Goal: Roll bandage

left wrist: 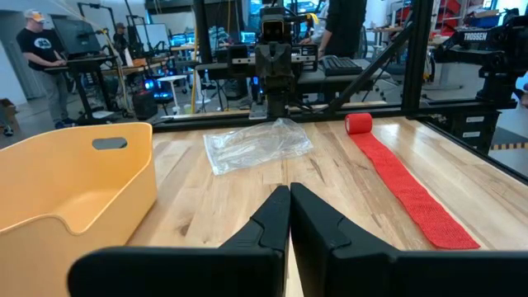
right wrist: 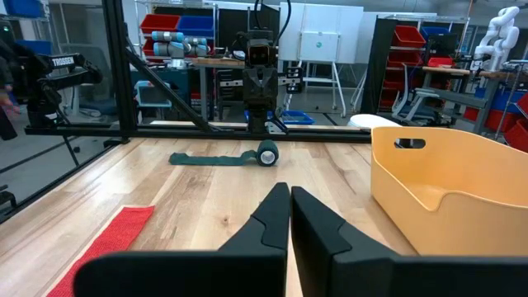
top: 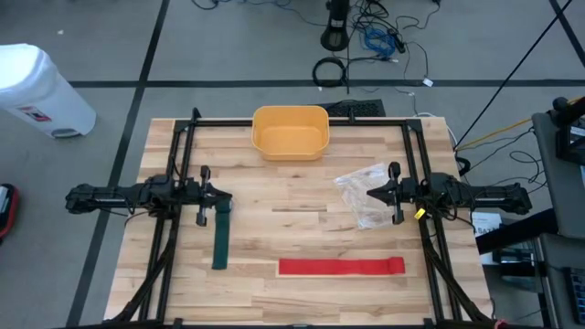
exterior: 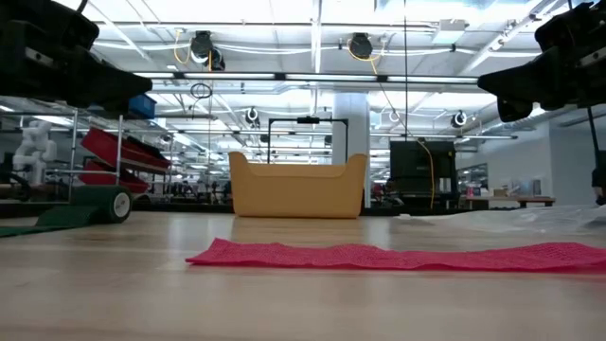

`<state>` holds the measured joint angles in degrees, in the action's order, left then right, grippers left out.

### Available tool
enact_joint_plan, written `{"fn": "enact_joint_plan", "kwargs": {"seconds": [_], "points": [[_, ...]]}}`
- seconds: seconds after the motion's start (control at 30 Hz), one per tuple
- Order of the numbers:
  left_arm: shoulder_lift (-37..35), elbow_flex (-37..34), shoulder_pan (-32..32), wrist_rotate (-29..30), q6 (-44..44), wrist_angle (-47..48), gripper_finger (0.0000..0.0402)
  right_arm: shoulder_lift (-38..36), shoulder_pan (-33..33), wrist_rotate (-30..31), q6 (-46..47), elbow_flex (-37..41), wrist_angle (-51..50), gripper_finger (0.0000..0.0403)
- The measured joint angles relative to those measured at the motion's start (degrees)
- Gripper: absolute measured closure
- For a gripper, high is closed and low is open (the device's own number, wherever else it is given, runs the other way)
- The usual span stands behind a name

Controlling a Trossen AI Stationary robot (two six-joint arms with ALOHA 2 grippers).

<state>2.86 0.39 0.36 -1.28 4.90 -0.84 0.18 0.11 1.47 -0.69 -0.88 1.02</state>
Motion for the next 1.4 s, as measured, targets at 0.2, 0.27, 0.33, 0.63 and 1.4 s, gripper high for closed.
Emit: {"fn": "enact_joint_plan", "kwargs": {"seconds": [0.2, 0.27, 0.33, 0.63, 1.4], "points": [[0.00, 0.01, -0.01, -0.01, -0.01, 0.01, 0.0383, -0.02, 0.01, 0.00, -0.28, 0.00, 0.00, 0.0403], [0.02, 0.01, -0.01, -0.01, -0.01, 0.00, 0.0383, 0.00, 0.01, -0.01, -1.71, 0.02, 0.35, 0.0403], [0.02, 0.02, -0.02, 0.00, -0.02, -0.03, 0.0383, -0.02, 0.01, 0.00, -1.61, 0.02, 0.94, 0.0403], [0.01, 0.01, 0.00, 0.00, -0.02, -0.11, 0.0383, 0.22, -0.01, -1.37, 1.40, -1.56, 7.91, 0.0403], [0.02, 0.02, -0.01, 0.00, -5.96, -0.07, 0.0383, 46.00, 0.75, -4.13, -0.24, -29.18, 14.74, 0.0403]]}}
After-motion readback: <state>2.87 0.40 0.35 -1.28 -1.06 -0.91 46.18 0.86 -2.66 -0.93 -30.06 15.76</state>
